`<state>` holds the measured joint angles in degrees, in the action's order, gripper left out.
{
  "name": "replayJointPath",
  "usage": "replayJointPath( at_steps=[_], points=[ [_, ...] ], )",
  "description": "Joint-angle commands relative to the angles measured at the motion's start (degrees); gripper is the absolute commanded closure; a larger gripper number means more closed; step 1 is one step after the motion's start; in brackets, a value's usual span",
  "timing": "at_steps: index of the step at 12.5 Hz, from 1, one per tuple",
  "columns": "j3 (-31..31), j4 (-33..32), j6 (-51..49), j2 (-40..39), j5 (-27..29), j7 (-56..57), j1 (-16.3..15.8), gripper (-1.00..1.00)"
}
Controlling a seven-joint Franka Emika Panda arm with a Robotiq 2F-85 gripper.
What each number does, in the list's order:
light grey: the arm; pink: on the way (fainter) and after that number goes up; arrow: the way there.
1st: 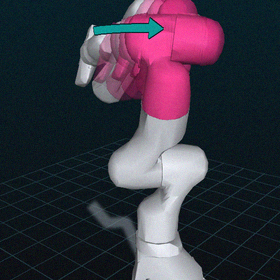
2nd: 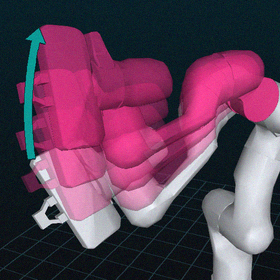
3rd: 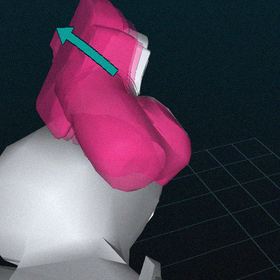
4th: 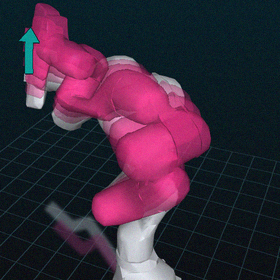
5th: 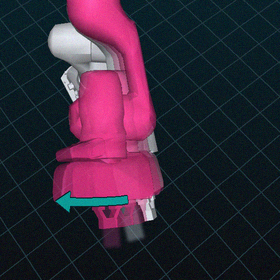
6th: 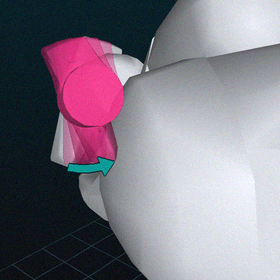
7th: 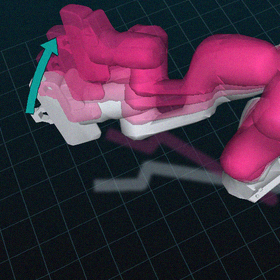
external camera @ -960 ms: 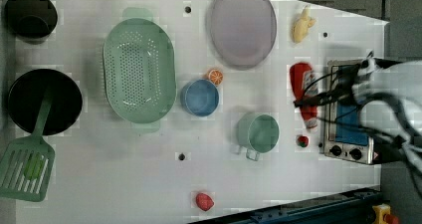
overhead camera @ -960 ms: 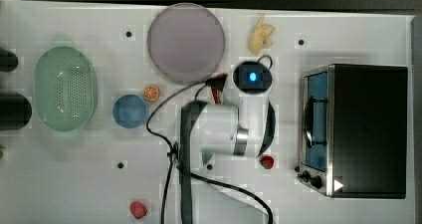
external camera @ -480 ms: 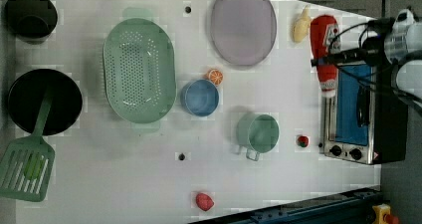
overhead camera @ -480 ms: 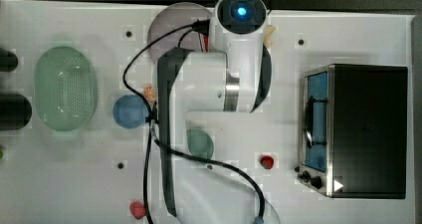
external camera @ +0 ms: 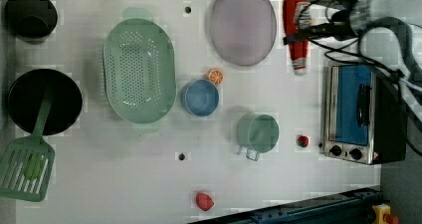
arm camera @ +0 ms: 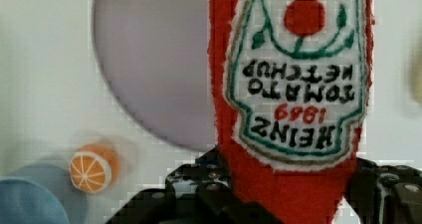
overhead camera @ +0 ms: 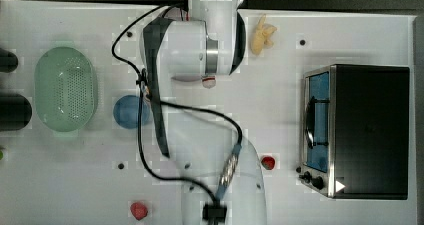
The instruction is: Pick ketchup from table and place on plate.
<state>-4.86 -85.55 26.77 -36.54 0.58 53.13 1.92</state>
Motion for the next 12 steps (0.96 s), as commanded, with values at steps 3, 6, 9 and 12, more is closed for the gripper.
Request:
replayJointPath(
  at_steps=[3,6,9,12],
  points=[
    [0.39,12.0,-0.19,-9.09,0.89,-5.1,-1.5,-0.29],
    [-0.17,15.59,2.02,-14.96,0.91,-5.1,-1.63,-0.29],
    [-0.8,16.21,8.53,-19.66,1.26,-5.08,-1.71,-0.35],
    [-1.18,16.53,10.53,-19.95,1.46,-5.08,-1.75,-0.97]
  ],
)
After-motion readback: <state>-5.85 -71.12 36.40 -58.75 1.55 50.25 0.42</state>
